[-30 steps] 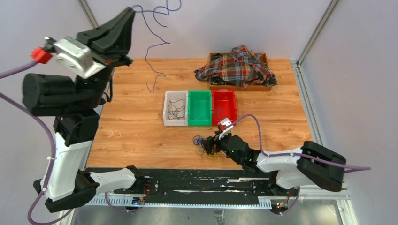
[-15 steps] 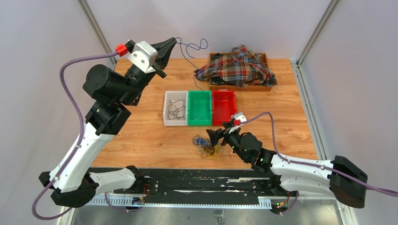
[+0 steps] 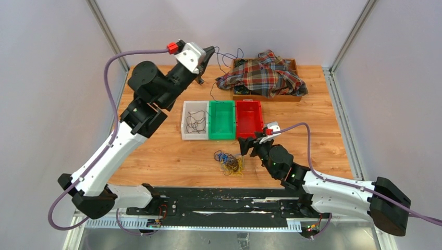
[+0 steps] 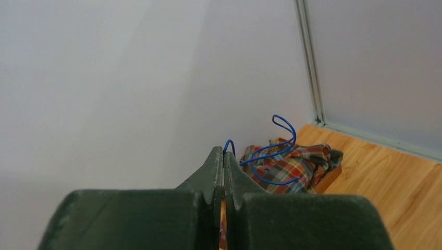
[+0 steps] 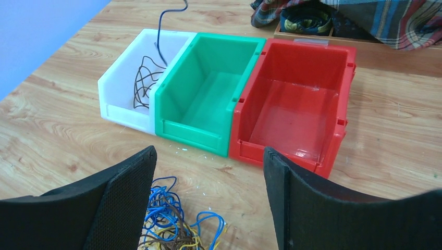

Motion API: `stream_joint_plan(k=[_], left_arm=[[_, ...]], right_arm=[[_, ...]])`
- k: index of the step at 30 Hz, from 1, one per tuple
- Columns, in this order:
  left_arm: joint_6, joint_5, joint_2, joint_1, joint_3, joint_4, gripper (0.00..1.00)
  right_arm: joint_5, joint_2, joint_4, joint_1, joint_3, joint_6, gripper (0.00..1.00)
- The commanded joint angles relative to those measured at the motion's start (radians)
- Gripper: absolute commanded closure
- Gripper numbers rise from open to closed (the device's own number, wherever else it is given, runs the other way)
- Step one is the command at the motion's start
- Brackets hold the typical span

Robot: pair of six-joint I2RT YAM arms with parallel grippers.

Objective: Untangle the cables

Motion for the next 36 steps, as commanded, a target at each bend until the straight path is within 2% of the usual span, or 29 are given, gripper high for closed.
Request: stream_joint_plan(k=[1,11,28,36], left_arm=[[-0.002,-0.014,0.039,-0.006,-0.011,0.049,1.00],[0.018,-0.017,0.053,-0.006,-0.038,0.042,0.99],[0.107,-0.060,0.025,-0.006,-0.181,-0.044,0.99],[0.076,-0.075,0.054,-0.005,-0.209,-0.110,1.00]], right_arm=[[0.042,-0.023,-0.015,-0.018,-0.002,0.017,0.26],[0.023,-0.051,-0.035,-0.045,-0.020,0.029,0.27],[-0.001,-0.107,-0.068,-0.103,-0.057,0.079,0.27],[-0.008,-0.087,-0.064,-0.110,-0.053,0.089,0.28]])
